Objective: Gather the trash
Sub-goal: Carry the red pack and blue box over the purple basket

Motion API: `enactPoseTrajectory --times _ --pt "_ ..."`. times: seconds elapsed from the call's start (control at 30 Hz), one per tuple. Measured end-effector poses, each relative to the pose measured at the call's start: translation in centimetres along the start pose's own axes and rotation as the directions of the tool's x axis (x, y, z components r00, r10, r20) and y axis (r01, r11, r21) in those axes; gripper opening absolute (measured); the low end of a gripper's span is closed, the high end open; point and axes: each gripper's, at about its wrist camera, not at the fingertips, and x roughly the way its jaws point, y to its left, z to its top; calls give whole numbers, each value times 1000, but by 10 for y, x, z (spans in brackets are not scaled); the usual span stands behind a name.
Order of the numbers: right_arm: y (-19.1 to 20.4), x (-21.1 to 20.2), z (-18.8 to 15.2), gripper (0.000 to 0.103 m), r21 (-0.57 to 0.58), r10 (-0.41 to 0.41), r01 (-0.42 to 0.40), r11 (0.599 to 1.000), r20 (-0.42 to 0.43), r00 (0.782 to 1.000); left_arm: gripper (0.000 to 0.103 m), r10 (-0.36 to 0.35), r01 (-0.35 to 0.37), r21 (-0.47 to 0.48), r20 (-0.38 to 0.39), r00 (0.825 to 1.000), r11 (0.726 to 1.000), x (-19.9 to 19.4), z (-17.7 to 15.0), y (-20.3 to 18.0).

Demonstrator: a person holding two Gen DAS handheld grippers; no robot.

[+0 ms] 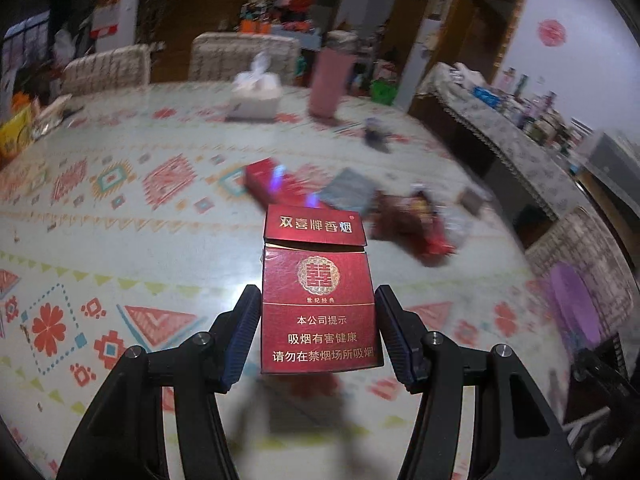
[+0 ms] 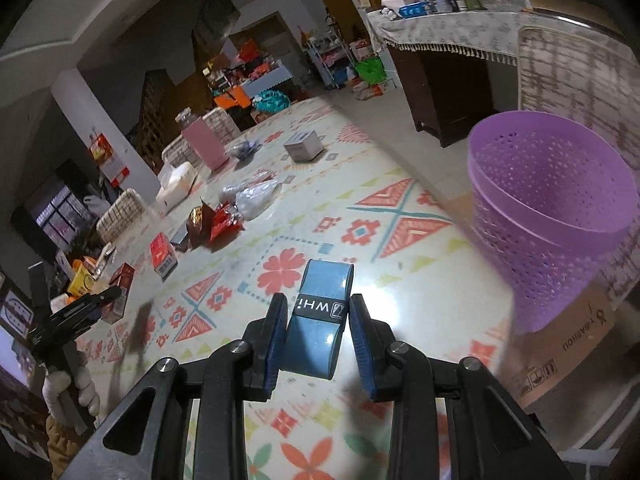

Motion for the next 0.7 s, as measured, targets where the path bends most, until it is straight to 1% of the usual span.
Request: enactPoseTrajectory --times 0.1,0.2,0.3,0.47,0.57,0.63,0.7 --pt "-12 -15 -4 34 17 11 -12 1000 26 1000 58 -46 45 67 5 999 997 -13 0 -33" --pt "-27 -30 -7 34 30 4 -6 1000 63 998 58 -84 83 126 9 996 989 -20 -1 -67" --pt "-45 -42 -8 34 54 -8 4 999 75 997 58 -154 155 175 -18 988 972 -20 -1 -107" --pt "-80 -61 -1 34 93 -61 51 994 116 991 58 -248 259 270 -72 966 928 -6 7 -179" --pt "-101 -72 6 34 136 -93 74 988 141 986 58 -303 324 316 -115 946 892 10 14 -227" --pt "-117 -79 14 34 169 -115 88 982 157 981 57 -328 354 340 -134 935 871 18 16 -255" --pt "-130 -86 21 34 191 -136 103 976 170 976 57 -355 390 355 -161 921 850 28 17 -284"
